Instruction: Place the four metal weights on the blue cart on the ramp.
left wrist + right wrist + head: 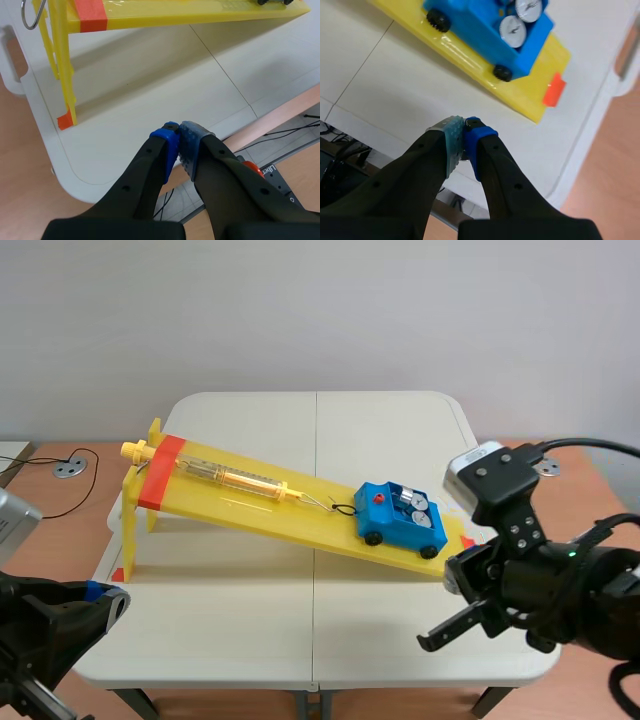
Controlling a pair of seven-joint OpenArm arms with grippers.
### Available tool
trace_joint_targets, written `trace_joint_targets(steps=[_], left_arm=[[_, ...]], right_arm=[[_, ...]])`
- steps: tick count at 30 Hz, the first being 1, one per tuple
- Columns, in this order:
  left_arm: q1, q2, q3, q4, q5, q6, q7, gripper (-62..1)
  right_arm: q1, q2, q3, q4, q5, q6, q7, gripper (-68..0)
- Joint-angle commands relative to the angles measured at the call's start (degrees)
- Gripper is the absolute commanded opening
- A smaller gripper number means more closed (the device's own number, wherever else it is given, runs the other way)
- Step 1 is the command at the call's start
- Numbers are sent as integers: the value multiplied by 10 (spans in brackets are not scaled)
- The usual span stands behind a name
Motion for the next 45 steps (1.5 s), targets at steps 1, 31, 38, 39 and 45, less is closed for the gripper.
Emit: trace_joint_targets(steps=[1, 31, 38, 39, 45], left_arm=[[-11, 6, -8, 47, -27, -21, -45, -582], [-11, 6, -8, 47, -27, -21, -44, -582], [-11, 6, -8, 47, -27, -21, -44, -582], [-11, 6, -8, 47, -27, -21, -44, -582], [-11, 6, -8, 47, -27, -21, -44, -582]], right_arm=[[17, 25, 40, 71, 42, -15, 29, -669], [235, -93, 19, -77, -37, -41, 63, -668], [276, -112, -15, -130, -66, -56, 73, -668], [280, -115, -18, -136, -72, -57, 75, -668], [299, -115, -35, -171, -77, -71, 82, -668]])
